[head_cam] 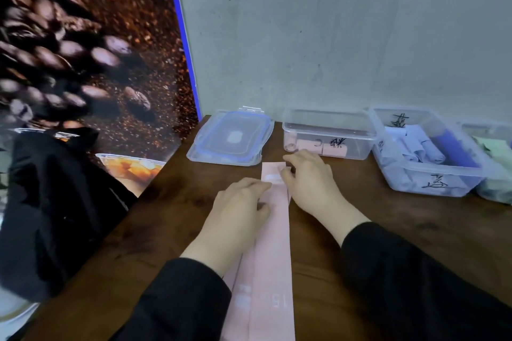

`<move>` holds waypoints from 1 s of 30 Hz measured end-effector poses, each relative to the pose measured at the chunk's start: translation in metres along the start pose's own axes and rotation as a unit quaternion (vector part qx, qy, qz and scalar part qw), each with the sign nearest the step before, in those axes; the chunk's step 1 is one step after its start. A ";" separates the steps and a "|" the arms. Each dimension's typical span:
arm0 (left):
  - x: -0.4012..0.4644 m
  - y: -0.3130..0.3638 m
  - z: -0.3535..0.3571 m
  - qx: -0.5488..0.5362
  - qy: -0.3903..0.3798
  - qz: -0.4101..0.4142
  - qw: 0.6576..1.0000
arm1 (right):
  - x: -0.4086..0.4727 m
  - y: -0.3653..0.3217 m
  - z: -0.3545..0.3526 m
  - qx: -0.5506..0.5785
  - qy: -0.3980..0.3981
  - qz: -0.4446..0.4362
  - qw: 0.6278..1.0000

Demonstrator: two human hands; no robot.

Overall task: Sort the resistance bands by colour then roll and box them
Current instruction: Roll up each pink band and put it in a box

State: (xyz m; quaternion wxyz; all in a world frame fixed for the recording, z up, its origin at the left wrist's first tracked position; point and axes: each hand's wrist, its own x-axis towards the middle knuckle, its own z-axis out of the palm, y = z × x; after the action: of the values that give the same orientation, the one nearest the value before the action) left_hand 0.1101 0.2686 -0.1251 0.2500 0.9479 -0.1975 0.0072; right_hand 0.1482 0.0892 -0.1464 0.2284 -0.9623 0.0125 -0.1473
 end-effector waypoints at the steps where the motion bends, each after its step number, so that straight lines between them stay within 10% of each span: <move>1: 0.001 -0.002 0.001 0.008 -0.001 0.006 1.000 | 0.005 -0.001 0.002 -0.014 -0.003 0.005 1.000; 9: 0.005 -0.001 0.003 0.005 0.035 0.027 0.999 | 0.009 -0.002 0.001 0.101 0.058 -0.023 0.993; 17: -0.009 0.025 -0.002 -0.100 0.045 0.029 0.994 | -0.062 -0.012 -0.048 0.396 0.161 0.015 0.904; 30: -0.056 0.113 -0.037 -0.278 -0.095 0.044 0.955 | -0.093 -0.013 -0.179 0.396 0.263 0.049 0.878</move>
State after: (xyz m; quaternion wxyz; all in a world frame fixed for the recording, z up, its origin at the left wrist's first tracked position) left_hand 0.0193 0.2174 -0.0455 0.4828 0.8279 -0.2559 -0.1267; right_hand 0.0067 0.0310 -0.0144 0.5855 -0.7155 0.0597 -0.3763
